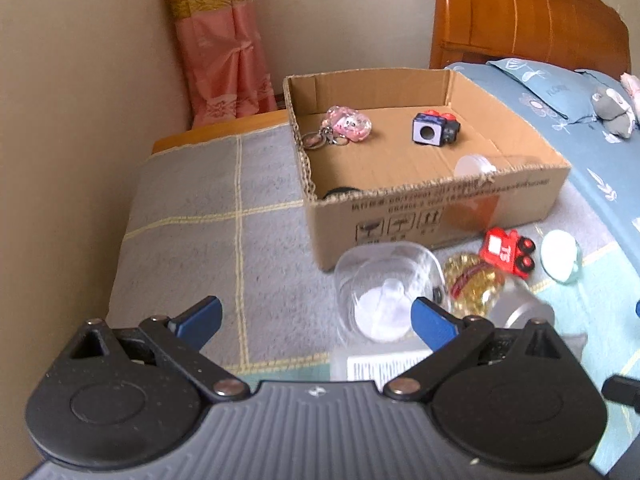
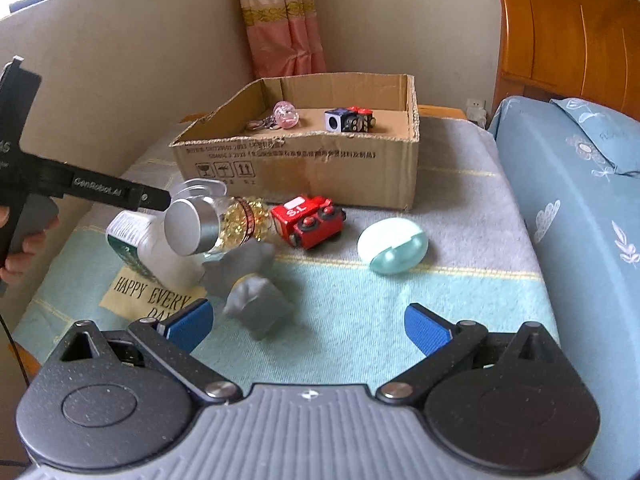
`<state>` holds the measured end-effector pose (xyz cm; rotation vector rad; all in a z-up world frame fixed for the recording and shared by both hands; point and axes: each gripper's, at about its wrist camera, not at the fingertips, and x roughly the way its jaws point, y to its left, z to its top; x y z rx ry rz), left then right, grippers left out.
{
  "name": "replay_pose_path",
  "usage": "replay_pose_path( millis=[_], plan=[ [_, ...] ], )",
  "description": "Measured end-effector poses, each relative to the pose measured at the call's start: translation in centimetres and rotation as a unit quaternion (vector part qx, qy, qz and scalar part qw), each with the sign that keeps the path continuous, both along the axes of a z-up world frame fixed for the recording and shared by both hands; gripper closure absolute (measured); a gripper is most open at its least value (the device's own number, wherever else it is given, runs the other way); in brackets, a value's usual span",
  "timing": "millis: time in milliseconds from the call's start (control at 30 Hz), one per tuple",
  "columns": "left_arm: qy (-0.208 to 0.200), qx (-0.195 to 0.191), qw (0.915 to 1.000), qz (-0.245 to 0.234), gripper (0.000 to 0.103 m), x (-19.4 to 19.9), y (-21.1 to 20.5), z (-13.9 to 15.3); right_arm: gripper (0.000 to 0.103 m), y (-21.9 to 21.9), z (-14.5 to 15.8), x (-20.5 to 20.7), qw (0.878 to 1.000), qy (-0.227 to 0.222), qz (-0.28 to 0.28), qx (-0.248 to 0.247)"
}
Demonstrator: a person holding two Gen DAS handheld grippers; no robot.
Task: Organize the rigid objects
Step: 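Move the left tool to the white MEDICAL bottle and grasp it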
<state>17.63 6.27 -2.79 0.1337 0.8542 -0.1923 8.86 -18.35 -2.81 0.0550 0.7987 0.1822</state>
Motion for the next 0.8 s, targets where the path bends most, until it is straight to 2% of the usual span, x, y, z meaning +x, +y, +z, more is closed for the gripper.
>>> replay_pose_path(
  millis=[233,400,600,800],
  plan=[
    [0.005,0.005,1.0,-0.003,0.003,-3.0,0.7,-1.0,0.0,-0.2,0.1,-0.6,1.0,-0.002,-0.003,0.004],
    [-0.009,0.001,0.9998,-0.019,0.003,-5.9,0.5,-0.6,0.0,-0.5,-0.2,-0.9,1.0,0.001,-0.007,-0.006],
    [0.0,-0.009,0.9974,-0.072,0.003,-8.5,-1.1,-0.8,0.0,-1.1,-1.9,-1.0,1.0,0.014,-0.01,-0.023],
    [0.013,-0.004,0.9973,-0.073,0.003,-9.0,-2.0,-2.7,0.0,-2.0,-4.0,-1.0,0.998,0.034,-0.022,-0.056]
  ],
)
